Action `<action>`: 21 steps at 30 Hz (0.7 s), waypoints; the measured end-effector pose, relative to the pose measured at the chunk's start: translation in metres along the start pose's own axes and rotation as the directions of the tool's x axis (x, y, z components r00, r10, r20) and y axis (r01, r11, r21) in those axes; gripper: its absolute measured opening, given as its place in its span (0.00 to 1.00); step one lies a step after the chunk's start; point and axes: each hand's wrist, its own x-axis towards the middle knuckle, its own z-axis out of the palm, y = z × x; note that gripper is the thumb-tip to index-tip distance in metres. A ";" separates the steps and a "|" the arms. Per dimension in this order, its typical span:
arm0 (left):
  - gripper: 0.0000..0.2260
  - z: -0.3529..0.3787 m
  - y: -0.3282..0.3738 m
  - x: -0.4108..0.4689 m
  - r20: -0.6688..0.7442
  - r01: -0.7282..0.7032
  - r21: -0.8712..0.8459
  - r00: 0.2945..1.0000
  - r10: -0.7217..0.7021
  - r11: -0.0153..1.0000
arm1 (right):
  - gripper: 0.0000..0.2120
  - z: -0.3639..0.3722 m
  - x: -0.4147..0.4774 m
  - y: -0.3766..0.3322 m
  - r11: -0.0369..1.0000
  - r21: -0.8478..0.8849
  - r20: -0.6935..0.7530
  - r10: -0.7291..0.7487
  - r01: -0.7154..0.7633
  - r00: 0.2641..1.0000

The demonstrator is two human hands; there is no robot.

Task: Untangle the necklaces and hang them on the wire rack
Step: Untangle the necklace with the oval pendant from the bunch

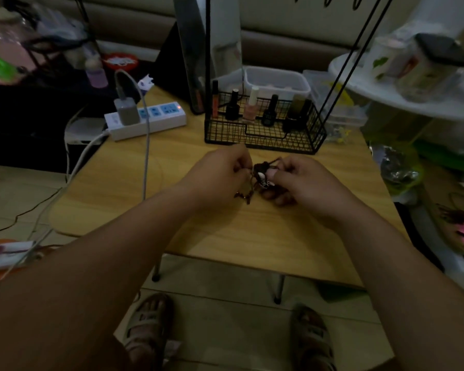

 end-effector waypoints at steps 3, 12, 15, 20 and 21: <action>0.04 -0.004 0.010 0.017 0.047 0.109 -0.214 0.994 -0.101 0.971 | 0.06 -0.011 0.003 0.005 0.972 0.220 0.022 0.084 -0.087 0.996; 0.08 -0.004 0.017 0.021 0.142 0.184 -0.340 0.979 -0.143 0.922 | 0.09 -0.019 0.009 0.001 0.819 0.546 -0.020 0.224 -0.177 0.974; 0.13 -0.011 0.013 0.014 0.161 0.125 -0.355 0.984 -0.071 0.926 | 0.08 -0.016 0.004 0.004 0.788 0.589 0.038 0.195 -0.180 0.980; 0.23 -0.005 0.016 0.012 0.324 0.029 -0.375 0.941 0.102 0.927 | 0.03 -0.004 0.001 0.001 0.806 0.578 0.071 0.110 -0.131 0.991; 0.20 -0.003 0.016 0.013 0.298 -0.007 -0.340 0.948 0.115 0.940 | 0.04 -0.002 0.002 -0.001 0.810 0.575 0.061 0.098 -0.115 0.993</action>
